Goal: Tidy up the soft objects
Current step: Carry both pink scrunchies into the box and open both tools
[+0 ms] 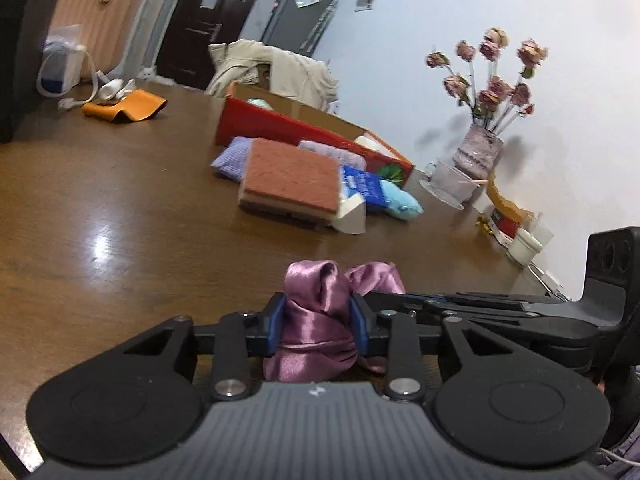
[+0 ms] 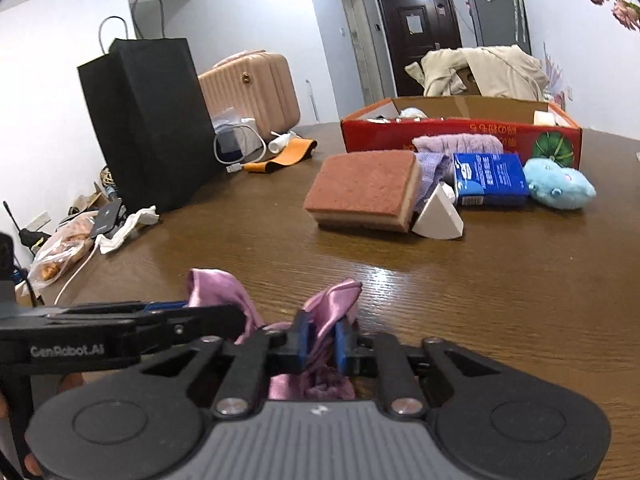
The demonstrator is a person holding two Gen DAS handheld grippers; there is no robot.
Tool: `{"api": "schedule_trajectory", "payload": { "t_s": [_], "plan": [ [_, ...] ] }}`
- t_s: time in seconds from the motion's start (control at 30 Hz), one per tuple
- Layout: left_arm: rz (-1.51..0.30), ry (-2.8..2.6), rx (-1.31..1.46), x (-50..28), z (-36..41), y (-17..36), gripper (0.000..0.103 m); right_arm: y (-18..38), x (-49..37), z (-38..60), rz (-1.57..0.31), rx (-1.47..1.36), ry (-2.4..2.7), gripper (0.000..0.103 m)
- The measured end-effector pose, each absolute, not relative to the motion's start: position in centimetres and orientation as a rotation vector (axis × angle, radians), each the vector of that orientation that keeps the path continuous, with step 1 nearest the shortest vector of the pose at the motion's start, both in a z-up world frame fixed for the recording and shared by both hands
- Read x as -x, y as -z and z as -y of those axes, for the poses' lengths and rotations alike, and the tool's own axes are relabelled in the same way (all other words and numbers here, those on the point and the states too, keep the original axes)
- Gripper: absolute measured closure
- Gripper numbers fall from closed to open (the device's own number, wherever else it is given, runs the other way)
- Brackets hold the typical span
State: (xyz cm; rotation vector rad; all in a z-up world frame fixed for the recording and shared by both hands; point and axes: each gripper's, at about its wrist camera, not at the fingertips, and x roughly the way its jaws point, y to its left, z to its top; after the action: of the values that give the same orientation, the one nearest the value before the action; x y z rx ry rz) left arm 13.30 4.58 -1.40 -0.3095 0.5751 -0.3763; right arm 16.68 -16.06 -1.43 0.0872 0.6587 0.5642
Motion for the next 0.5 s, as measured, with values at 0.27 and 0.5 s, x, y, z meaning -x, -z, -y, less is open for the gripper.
{"api": "schedule_trajectory", "payload": {
  "t_s": [0.27,0.5],
  "plan": [
    [-0.429,0.478,0.278,-18.1,-3.8,-5.2,0.073,-4.6,-20.0,18.6,-0.477,-0.125,-0.566,0.1],
    [-0.361,0.469,0.264,-30.7,-4.0,-11.1,0.073,-10.2,-31.8,17.9,-0.366,-0.047,-0.555,0.099]
  ]
}}
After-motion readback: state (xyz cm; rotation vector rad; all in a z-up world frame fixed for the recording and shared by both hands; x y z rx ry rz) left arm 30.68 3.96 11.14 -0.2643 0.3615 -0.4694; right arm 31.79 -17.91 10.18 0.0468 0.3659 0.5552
